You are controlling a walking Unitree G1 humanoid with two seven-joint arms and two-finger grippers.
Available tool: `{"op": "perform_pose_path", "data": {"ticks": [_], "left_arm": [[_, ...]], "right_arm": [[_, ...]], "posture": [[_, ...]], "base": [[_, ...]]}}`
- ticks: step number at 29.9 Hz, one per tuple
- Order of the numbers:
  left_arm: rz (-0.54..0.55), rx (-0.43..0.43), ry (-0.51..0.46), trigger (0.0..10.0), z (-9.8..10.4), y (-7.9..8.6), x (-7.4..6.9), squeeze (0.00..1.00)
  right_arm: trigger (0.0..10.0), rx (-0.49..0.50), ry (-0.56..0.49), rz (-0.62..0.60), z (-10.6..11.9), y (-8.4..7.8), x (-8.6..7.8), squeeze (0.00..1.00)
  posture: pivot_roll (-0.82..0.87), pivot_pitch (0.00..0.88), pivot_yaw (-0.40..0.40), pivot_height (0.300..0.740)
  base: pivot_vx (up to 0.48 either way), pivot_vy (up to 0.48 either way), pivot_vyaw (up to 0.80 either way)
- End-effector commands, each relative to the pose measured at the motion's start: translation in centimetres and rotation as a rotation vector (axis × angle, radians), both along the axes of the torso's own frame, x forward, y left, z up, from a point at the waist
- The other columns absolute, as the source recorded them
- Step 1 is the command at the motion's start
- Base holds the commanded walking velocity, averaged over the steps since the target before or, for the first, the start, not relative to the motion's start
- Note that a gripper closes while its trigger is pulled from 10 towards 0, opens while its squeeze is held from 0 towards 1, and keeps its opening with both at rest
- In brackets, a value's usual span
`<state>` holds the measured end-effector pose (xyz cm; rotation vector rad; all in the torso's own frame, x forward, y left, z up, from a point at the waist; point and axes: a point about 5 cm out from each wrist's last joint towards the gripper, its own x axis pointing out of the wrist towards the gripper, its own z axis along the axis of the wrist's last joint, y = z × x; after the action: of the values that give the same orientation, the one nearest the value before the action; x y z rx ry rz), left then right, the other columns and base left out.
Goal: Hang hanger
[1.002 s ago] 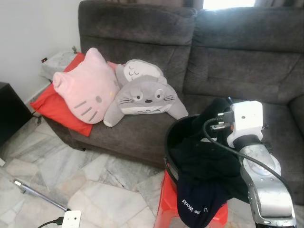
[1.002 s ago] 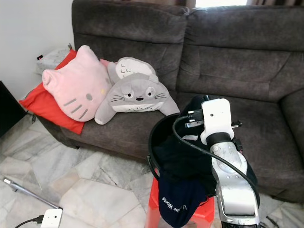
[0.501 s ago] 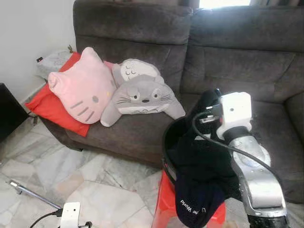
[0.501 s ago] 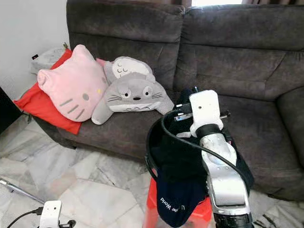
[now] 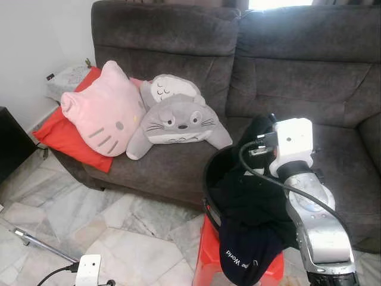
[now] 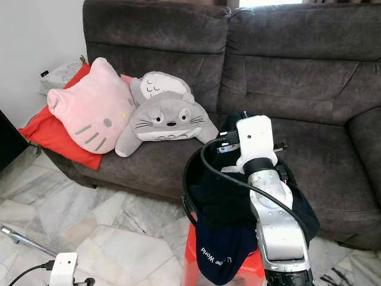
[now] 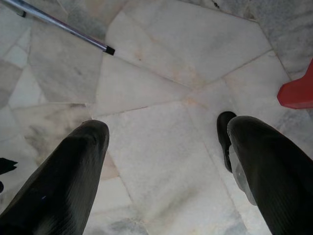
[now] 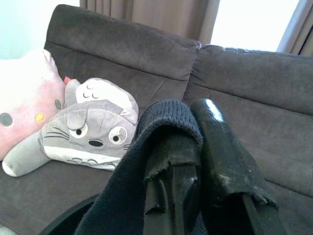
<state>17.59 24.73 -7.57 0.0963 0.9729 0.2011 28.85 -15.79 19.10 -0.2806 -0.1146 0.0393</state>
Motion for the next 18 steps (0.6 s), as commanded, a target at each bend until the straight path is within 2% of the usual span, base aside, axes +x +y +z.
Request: {"op": "perform_pose_path", "data": {"ticks": [1, 7, 18], "left_arm": [[-0.019, 0.014, 0.010, 10.0, 0.07, 0.42, -0.11, 0.00], [-0.028, 0.014, 0.011, 10.0, 0.09, 0.41, -0.07, 0.00], [-0.026, 0.010, 0.006, 10.0, 0.10, 0.38, -0.04, 0.00]], "right_arm": [[10.0, 0.004, -0.030, 0.007, 0.60, 0.35, -0.27, 0.00], [10.0, 0.007, -0.030, 0.004, 0.55, 0.38, -0.29, 0.00], [10.0, -0.002, -0.027, 0.014, 0.61, 0.23, 0.08, 0.00]], "posture": [[-0.22, 0.000, 0.094, 0.740], [-0.23, 0.000, 0.098, 0.740], [-0.17, 0.000, 0.056, 0.740]], "base": [[0.000, 0.000, 0.00], [-0.264, 0.000, 0.00], [-0.302, 0.000, 0.00]]}}
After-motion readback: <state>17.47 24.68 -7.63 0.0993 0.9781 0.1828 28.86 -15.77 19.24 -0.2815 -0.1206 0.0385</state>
